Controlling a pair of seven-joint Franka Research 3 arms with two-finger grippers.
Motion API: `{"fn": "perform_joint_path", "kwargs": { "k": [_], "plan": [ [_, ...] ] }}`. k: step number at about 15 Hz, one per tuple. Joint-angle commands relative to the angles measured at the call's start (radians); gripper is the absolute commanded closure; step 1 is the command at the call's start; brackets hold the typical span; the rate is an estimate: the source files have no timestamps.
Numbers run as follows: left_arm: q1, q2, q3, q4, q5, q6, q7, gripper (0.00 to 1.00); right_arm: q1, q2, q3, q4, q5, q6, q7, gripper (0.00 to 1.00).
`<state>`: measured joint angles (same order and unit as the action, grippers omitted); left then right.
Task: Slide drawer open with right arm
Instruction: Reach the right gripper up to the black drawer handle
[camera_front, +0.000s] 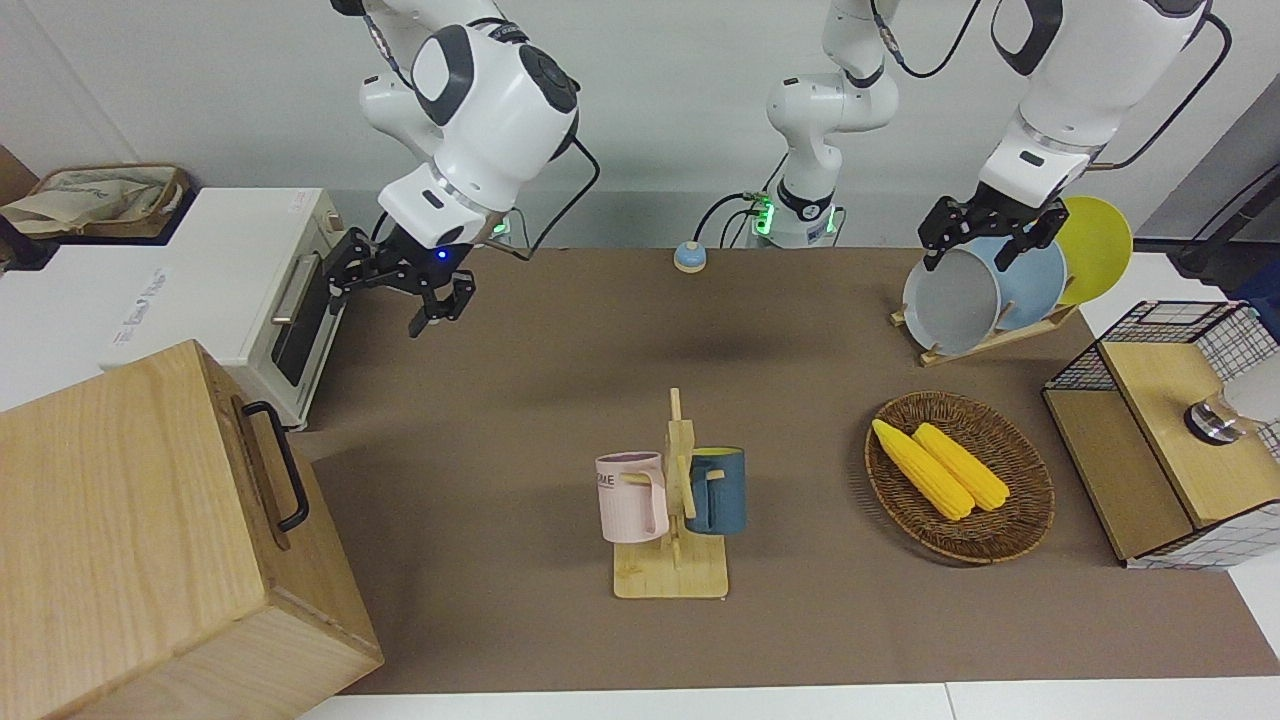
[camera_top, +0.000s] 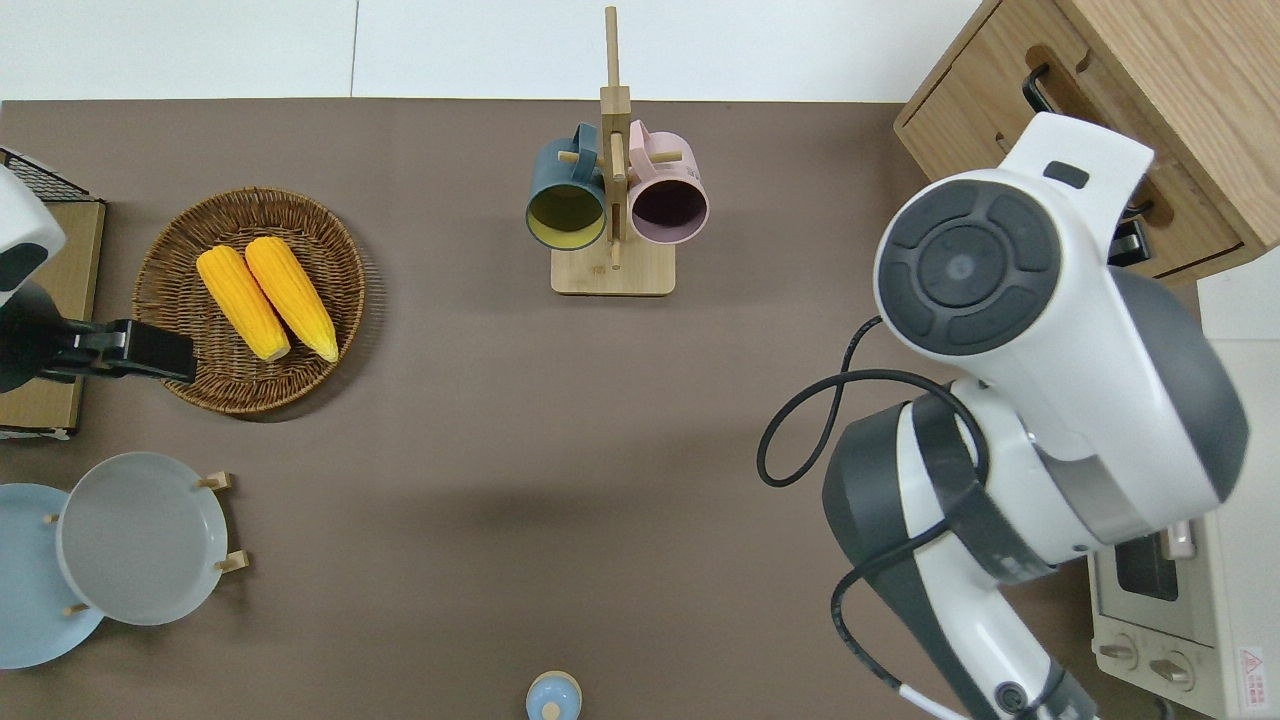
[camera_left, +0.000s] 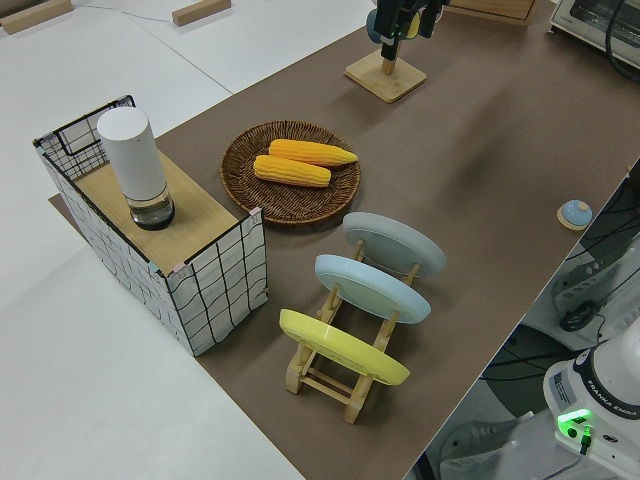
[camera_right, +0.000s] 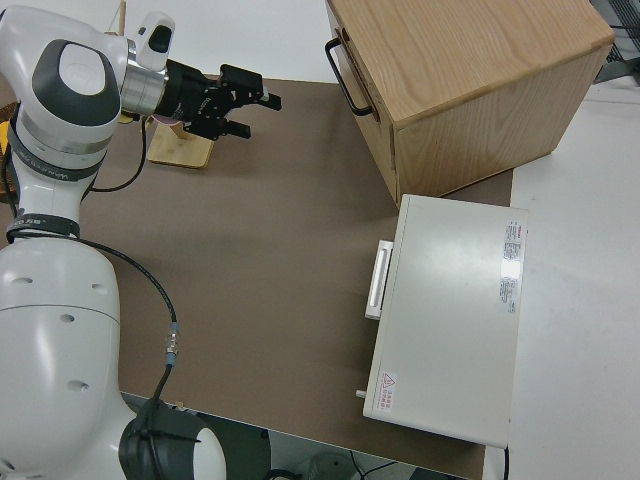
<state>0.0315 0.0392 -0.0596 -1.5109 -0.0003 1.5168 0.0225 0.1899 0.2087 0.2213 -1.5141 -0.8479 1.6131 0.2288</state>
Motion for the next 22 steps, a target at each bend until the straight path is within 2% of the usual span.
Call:
{"fn": "perform_joint_path", "kwargs": {
  "k": [1,5,13,18,22],
  "plan": [
    [0.004,0.011,-0.006,0.026,0.017,-0.020,0.010,0.01,0.048,0.047,-0.002,-0.046,-0.215,0.001,0.027,0.015],
    [0.004,0.011,-0.006,0.026,0.017,-0.020,0.010,0.01,0.075,0.101,-0.002,-0.127,-0.471,-0.001,0.164,0.019],
    [0.004,0.011,-0.006,0.024,0.017,-0.020,0.010,0.01,0.039,0.230,-0.013,-0.130,-0.825,0.017,0.265,0.021],
    [0.004,0.011,-0.006,0.024,0.017,-0.020,0.010,0.01,-0.046,0.262,-0.019,-0.127,-0.942,0.120,0.307,0.021],
    [0.004,0.011,-0.006,0.026,0.017,-0.020,0.010,0.01,-0.085,0.293,-0.019,-0.118,-1.019,0.148,0.328,0.021]
  ]
}}
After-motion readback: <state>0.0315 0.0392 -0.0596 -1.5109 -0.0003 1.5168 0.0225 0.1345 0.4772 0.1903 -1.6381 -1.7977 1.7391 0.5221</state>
